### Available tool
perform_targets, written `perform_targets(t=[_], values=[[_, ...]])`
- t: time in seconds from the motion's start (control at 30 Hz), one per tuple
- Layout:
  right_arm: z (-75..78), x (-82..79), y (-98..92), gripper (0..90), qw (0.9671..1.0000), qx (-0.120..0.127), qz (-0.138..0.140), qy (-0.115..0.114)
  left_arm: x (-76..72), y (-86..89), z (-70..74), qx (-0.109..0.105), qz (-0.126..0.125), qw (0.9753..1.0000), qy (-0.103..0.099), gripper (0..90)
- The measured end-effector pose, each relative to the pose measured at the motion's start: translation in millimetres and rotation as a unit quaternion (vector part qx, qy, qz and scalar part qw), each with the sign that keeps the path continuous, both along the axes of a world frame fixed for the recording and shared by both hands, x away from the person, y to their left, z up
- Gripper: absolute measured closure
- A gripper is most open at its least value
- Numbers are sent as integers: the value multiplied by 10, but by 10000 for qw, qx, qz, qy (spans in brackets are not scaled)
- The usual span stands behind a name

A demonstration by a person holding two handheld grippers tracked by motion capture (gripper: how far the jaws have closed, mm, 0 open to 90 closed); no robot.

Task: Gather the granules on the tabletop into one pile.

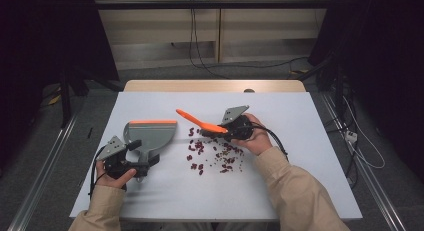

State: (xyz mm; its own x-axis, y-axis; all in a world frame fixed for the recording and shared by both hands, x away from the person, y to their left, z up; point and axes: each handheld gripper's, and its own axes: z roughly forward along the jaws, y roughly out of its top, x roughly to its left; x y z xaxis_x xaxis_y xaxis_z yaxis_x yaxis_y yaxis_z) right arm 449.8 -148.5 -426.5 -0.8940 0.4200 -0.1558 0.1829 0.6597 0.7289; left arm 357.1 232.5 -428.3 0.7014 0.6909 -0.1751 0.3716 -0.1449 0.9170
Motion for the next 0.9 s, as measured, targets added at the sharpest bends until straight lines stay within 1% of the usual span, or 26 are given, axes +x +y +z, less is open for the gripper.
perform_targets(t=[0.17, 0.67, 0.77, 0.83, 0.87, 0.9], values=[[0, -72, -29, 713, 10000, 57, 43, 24, 0, -5, -2, 23, -2, 10000, -4, 56], [23, -208, -35, 713, 9998, 53, 196, 70, -2, -12, 0, 43, -12, 10000, -25, 56], [29, -219, -31, 714, 9997, 49, 224, 12, -3, -13, 0, 43, -13, 10000, -22, 56], [43, -221, -35, 715, 9998, 83, 162, -10, -4, -16, -1, 47, -28, 10000, -21, 56], [51, -218, -37, 715, 9998, 97, 157, -43, -4, -18, -2, 46, -31, 10000, -15, 56], [62, -210, -42, 715, 9998, 120, 106, -132, -5, -21, -2, 53, -33, 10000, -13, 56]])
